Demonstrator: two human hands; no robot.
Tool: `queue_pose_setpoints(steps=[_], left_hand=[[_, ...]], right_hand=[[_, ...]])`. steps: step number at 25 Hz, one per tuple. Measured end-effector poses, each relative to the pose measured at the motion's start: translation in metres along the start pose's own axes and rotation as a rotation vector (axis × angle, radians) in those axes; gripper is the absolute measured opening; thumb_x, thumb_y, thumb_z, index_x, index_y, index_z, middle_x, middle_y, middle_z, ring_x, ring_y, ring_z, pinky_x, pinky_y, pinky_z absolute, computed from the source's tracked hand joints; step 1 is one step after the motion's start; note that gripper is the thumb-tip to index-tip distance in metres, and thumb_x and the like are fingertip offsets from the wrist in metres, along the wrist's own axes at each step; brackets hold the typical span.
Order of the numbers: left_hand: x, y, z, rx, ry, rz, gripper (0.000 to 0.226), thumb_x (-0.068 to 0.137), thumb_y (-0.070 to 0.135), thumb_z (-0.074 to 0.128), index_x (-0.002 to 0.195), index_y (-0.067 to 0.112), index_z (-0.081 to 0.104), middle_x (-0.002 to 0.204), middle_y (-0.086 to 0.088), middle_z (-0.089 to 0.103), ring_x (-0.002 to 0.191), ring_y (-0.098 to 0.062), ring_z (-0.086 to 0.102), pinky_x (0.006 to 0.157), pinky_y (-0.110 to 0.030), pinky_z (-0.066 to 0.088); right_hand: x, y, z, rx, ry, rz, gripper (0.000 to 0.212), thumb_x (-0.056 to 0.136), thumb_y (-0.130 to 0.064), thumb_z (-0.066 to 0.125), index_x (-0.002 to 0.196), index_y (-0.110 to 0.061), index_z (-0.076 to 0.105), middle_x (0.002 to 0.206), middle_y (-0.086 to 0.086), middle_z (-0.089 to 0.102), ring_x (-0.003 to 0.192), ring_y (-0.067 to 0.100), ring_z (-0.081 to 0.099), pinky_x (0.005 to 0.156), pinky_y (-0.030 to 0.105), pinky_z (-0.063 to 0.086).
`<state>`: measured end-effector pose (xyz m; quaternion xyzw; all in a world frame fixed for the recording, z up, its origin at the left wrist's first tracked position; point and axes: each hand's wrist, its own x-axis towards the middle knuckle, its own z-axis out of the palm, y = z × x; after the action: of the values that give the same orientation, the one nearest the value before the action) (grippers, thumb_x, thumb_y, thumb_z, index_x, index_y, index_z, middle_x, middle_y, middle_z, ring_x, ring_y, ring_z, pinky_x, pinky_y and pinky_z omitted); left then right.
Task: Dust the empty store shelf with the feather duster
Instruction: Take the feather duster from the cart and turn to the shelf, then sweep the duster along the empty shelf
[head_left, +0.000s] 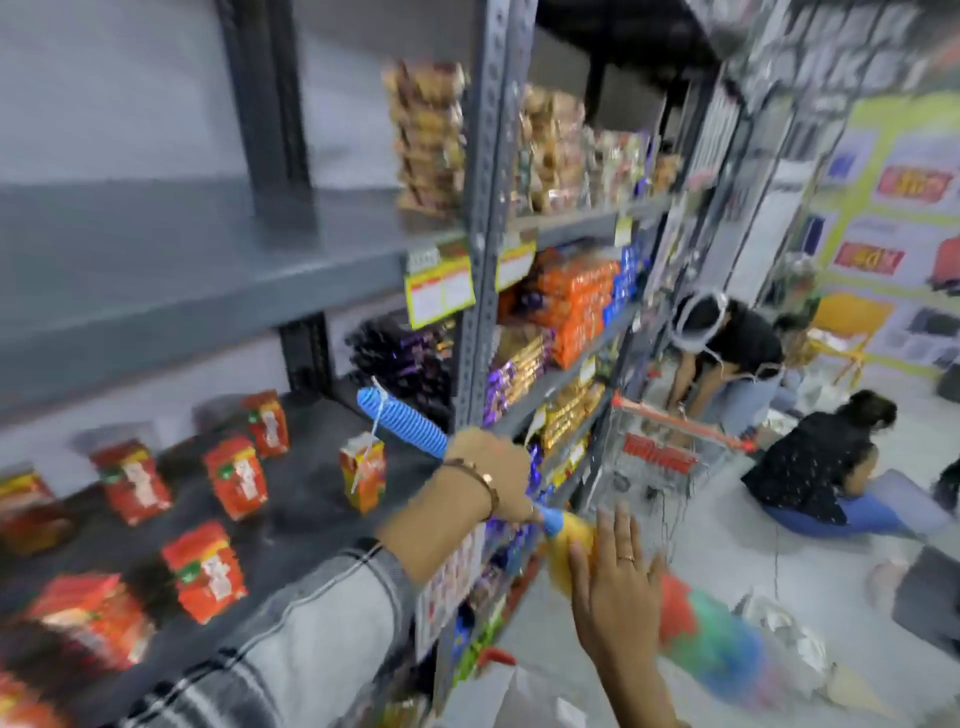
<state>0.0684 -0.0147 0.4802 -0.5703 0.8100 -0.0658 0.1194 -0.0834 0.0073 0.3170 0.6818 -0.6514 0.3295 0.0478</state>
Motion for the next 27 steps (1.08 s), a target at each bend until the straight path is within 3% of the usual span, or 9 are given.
queue_pose_setpoints(steps=[3,6,9,11,16,20,22,24,27], left_hand=[[-0.046,-0.041,-0.074,0.008,0.15,-0.071,0.055,0.084,0.065,0.044,0.098,0.015,0.064,0.109,-0.007,0.067,0.101,-0.027,0.063,0.077,-0.035,0.046],[-0.097,-0.075,-0.135,0.023,0.274,-0.163,0.057,0.082,0.065,0.046,0.102,0.016,0.067,0.112,-0.006,0.067,0.106,-0.028,0.061,0.082,-0.034,0.046],[-0.154,-0.109,-0.171,0.0,0.35,-0.281,0.052,0.082,0.066,0.046,0.087,0.018,0.067,0.085,0.0,0.064,0.097,-0.026,0.062,0.076,-0.032,0.045],[-0.194,-0.138,-0.185,-0.017,0.363,-0.386,0.051,0.084,0.064,0.044,0.071,0.017,0.058,0.063,0.004,0.047,0.082,-0.025,0.055,0.068,-0.029,0.039],[-0.286,-0.212,-0.173,-0.23,0.363,-0.641,0.041,0.086,0.052,0.051,0.066,0.017,0.061,0.056,0.002,0.053,0.059,-0.023,0.054,0.05,-0.019,0.033],[-0.337,-0.244,-0.127,-0.591,0.335,-0.752,0.029,0.086,0.035,0.061,0.089,0.01,0.074,0.055,-0.003,0.047,0.05,-0.018,0.039,0.046,-0.02,0.03],[-0.357,-0.253,-0.108,-0.653,0.305,-0.854,0.03,0.088,0.032,0.061,0.092,0.006,0.075,0.055,-0.004,0.046,0.046,-0.017,0.035,0.043,-0.02,0.028],[-0.38,-0.269,-0.098,-0.592,0.277,-0.985,0.027,0.088,0.031,0.06,0.091,0.008,0.074,0.061,-0.007,0.053,0.05,-0.019,0.043,0.045,-0.021,0.033],[-0.406,-0.296,-0.099,-0.378,0.391,-1.216,0.036,0.08,0.041,0.061,0.091,0.01,0.073,0.092,-0.015,0.068,0.079,-0.028,0.061,0.07,-0.029,0.048]], right_hand=[[0.041,-0.058,-0.051,0.098,0.187,-0.085,0.069,0.097,-0.053,0.012,0.129,-0.004,0.049,0.133,0.024,0.048,0.12,0.038,0.045,0.09,0.058,0.037],[0.07,-0.115,-0.095,0.203,0.337,-0.171,0.067,0.097,-0.052,0.018,0.13,-0.003,0.047,0.136,0.024,0.045,0.122,0.038,0.041,0.096,0.056,0.032],[0.082,-0.171,-0.12,0.283,0.469,-0.248,0.057,0.094,-0.043,0.031,0.131,-0.002,0.045,0.137,0.025,0.043,0.123,0.039,0.04,0.098,0.059,0.03],[0.079,-0.214,-0.133,0.373,0.504,-0.317,0.057,0.097,-0.046,0.027,0.135,-0.006,0.043,0.141,0.024,0.039,0.126,0.039,0.036,0.098,0.059,0.027],[0.042,-0.321,-0.137,0.615,0.447,-0.594,0.053,0.1,-0.043,0.024,0.138,-0.01,0.039,0.145,0.024,0.031,0.129,0.039,0.028,0.105,0.052,0.022],[-0.007,-0.392,-0.129,0.714,0.289,-0.783,0.056,0.099,-0.045,0.02,0.138,-0.01,0.041,0.145,0.02,0.033,0.131,0.037,0.031,0.104,0.052,0.021],[-0.024,-0.413,-0.125,0.702,0.248,-0.805,0.058,0.099,-0.046,0.015,0.137,-0.013,0.043,0.146,0.016,0.035,0.133,0.032,0.031,0.106,0.051,0.015],[-0.031,-0.422,-0.124,0.704,0.25,-0.758,0.059,0.1,-0.046,0.011,0.135,-0.015,0.047,0.145,0.012,0.038,0.133,0.028,0.031,0.108,0.049,0.011],[-0.032,-0.423,-0.123,0.722,0.253,-0.713,0.061,0.099,-0.047,0.01,0.133,-0.015,0.05,0.143,0.011,0.04,0.133,0.027,0.031,0.109,0.046,0.007]])
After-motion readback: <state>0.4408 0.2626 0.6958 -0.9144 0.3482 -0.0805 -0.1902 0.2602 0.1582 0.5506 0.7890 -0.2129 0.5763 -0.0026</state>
